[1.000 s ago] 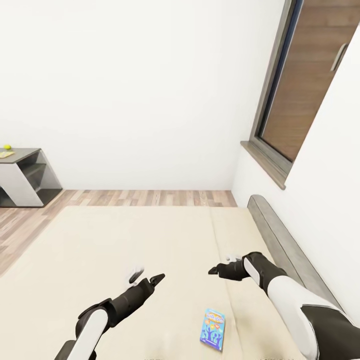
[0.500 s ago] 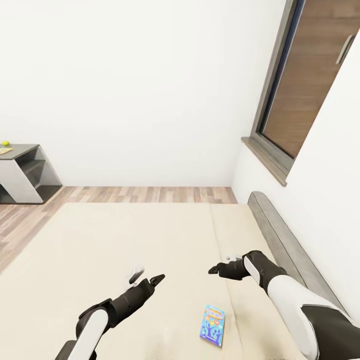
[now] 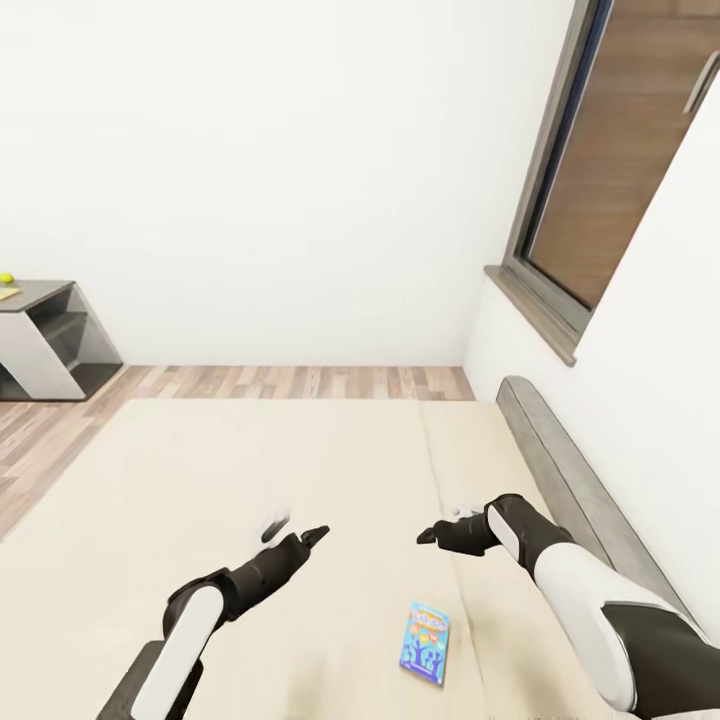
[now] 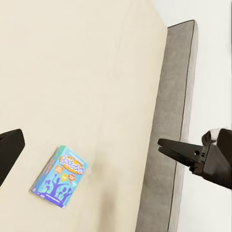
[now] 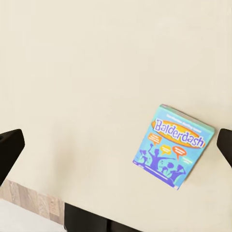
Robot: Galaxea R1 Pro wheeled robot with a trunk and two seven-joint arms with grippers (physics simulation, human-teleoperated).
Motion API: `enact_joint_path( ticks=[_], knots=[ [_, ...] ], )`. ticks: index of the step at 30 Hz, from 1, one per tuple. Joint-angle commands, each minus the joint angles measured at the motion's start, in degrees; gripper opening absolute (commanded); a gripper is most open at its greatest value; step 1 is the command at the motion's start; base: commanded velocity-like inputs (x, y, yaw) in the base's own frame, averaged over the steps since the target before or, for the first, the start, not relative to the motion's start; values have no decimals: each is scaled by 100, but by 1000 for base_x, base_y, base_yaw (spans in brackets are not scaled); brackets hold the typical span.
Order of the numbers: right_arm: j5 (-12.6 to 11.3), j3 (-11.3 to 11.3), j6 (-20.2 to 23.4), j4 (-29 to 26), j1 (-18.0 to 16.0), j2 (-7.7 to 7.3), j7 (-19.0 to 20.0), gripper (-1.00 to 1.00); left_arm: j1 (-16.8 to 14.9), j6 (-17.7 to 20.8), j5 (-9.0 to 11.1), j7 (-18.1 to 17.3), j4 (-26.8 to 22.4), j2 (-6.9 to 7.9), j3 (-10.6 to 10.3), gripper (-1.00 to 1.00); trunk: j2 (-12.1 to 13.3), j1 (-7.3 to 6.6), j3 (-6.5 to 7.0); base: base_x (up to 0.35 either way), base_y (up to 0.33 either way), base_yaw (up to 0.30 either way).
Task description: Put all the toys in the child's room - the three board games (two on the bed and one on the table), the two jigsaw puzzles on the table, and the tennis ball on the table - inside the toy box on the table in the child's room.
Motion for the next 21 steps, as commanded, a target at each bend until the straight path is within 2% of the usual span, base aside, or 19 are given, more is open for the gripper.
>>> enact_joint_path(
  ticks=[1, 6, 9, 12, 21],
  knots=[
    [-13, -27, 51, -6, -25, -1, -1, 100, -183, 29, 71, 74, 66, -4, -1, 100, -12, 3, -22, 0, 0, 0],
    [-24, -25, 95, -6, -126, -27, 5, 100, -713, 55, 115, 211, 264, -68, -23, 100, -12, 3, -68, 0, 0, 0],
    [-31, -27, 125, -6, -161, -47, 9, 100, -832, 58, 123, 276, 324, -130, -39, 100, -12, 3, -96, 0, 0, 0],
    [-37, -27, 166, -7, -198, -67, 10, 100, -739, 59, 145, 337, 356, -219, -36, 100, -12, 3, -125, 0, 0, 0],
    [-38, -25, 189, -7, -218, -69, 11, 100, -573, 56, 144, 368, 348, -267, -42, 100, -12, 3, -209, 0, 0, 0]
  ],
)
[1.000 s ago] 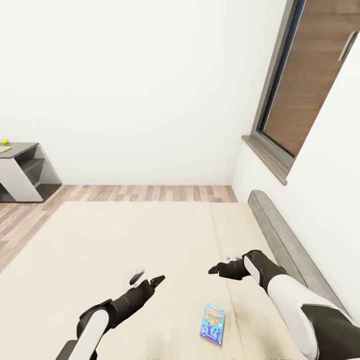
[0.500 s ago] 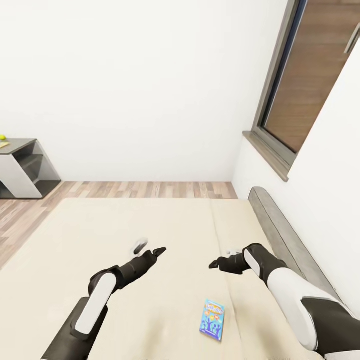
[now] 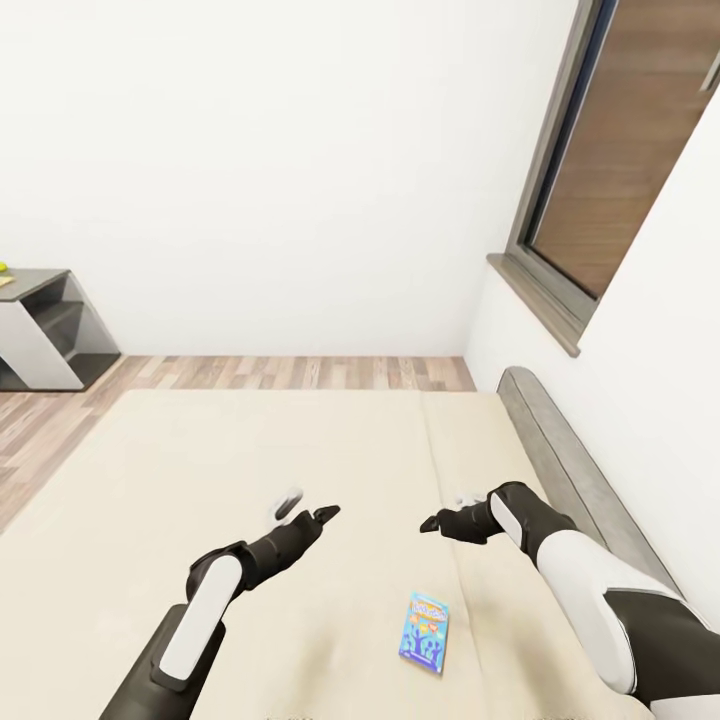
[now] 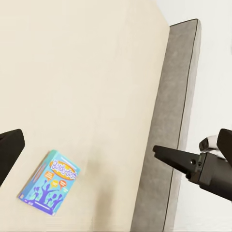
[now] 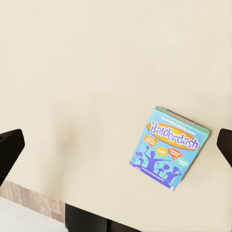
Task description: Put all the toys in the child's room - the three board games (two on the bed and one on the table), the two jigsaw puzzles on the table, and the tennis ball on the table - inside the toy box on the table in the child's room.
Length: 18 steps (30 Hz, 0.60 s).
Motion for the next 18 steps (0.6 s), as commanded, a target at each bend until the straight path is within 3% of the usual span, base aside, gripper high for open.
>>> enact_joint_path(
  ticks=[1, 18],
  knots=[
    [-17, -26, 40, -6, -5, 1, -1, 100, 5, 14, 58, 46, -6, -2, -5, 100, -12, 3, -20, 0, 0, 0],
    [-17, -25, 45, -6, -9, 5, -1, 100, 38, 2, 24, 18, 32, -8, -32, 100, -12, 3, -180, 0, 0, 0]
  ],
)
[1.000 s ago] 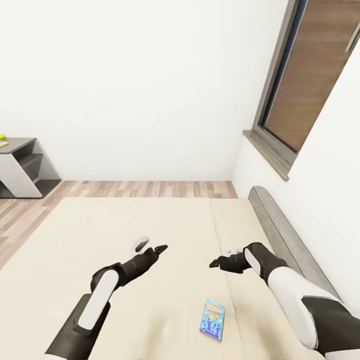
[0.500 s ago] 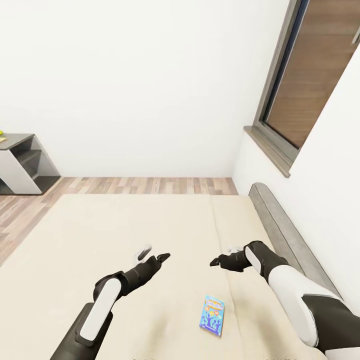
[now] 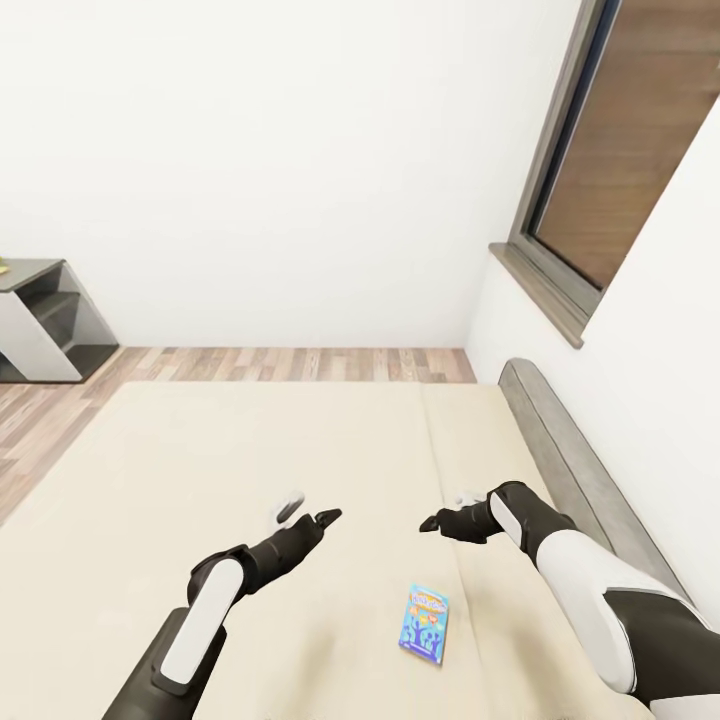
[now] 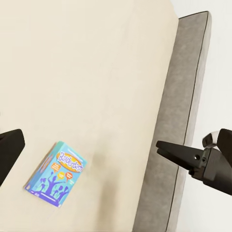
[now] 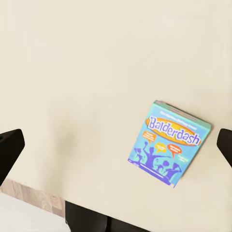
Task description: Put all the toys in the child's room - the three board games (two on the bed and one on the table), the two jigsaw puzzles on the table, and the tennis ball on the table - inside the toy box on the table in the child's room.
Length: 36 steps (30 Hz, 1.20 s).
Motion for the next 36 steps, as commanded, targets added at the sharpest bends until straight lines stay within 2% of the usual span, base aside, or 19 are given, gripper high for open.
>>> enact_joint_path(
  ticks=[1, 20, 36],
  knots=[
    [-17, -26, 39, -6, -3, 1, -1, 100, -4, 15, 61, 54, -8, -1, 0, 100, -11, 3, -20, 0, 0, 0],
    [-17, -22, 38, -6, 2, 44, -16, 100, -2, 6, 33, 52, 12, -7, -2, 100, -11, 3, -198, 0, 0, 0],
    [-18, -25, 39, -5, 5, 24, -19, 100, -2, -3, 31, 52, 13, -1, -2, 100, -11, 3, -348, 0, 0, 0]
  ],
)
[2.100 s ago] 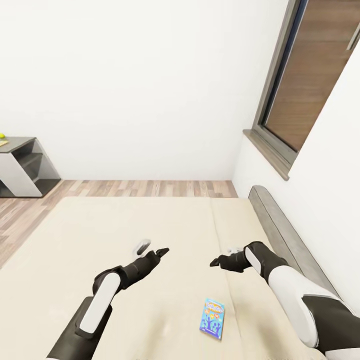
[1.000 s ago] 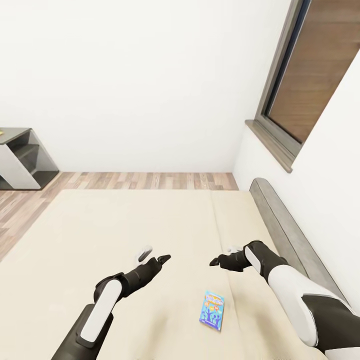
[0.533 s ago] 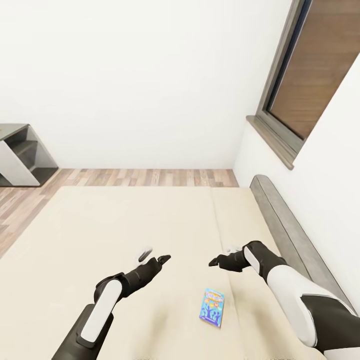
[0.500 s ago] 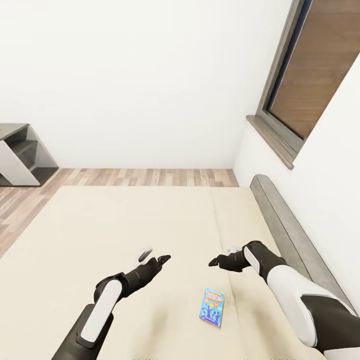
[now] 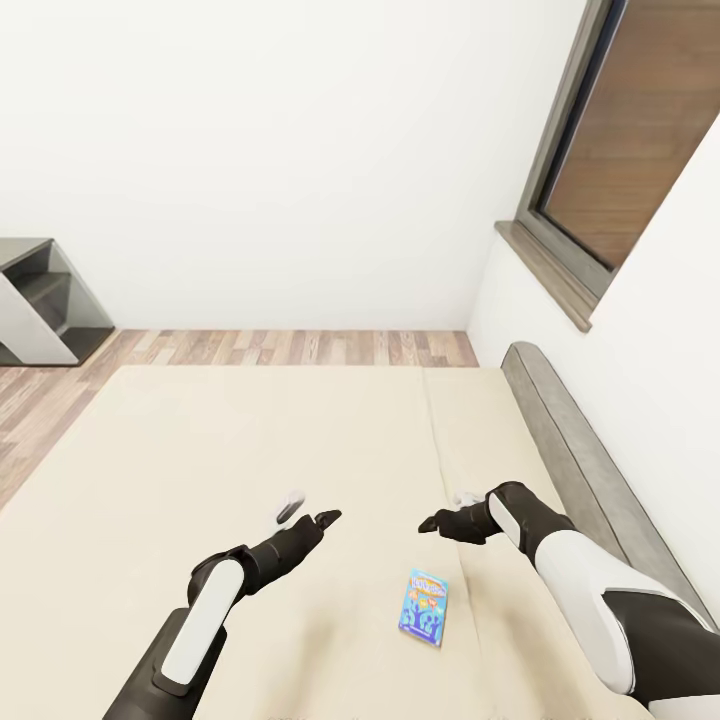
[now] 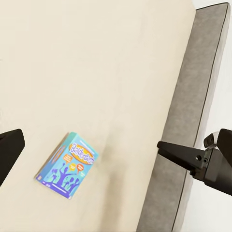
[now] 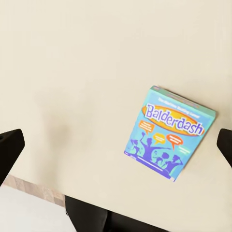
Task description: Put all the toys in the child's room - the three board games (two on the bed and one on the table), the two jigsaw puzzles on the table, and the tennis ball on the table - inside the toy box on the table in the child's room.
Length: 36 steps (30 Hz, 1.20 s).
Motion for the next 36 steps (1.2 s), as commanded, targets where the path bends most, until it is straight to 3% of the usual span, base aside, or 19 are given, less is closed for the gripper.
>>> enact_joint_path(
  ticks=[1, 36],
  knots=[
    [-17, -26, 39, -6, -3, -1, 0, 100, -3, 15, 61, 54, -8, -1, 0, 100, -11, 3, -19, 0, 0, 0],
    [-16, -35, 46, 3, -5, -26, 11, 100, 42, 4, 112, -104, 0, 46, 11, 100, -11, 3, -347, 0, 0, 0]
  ],
)
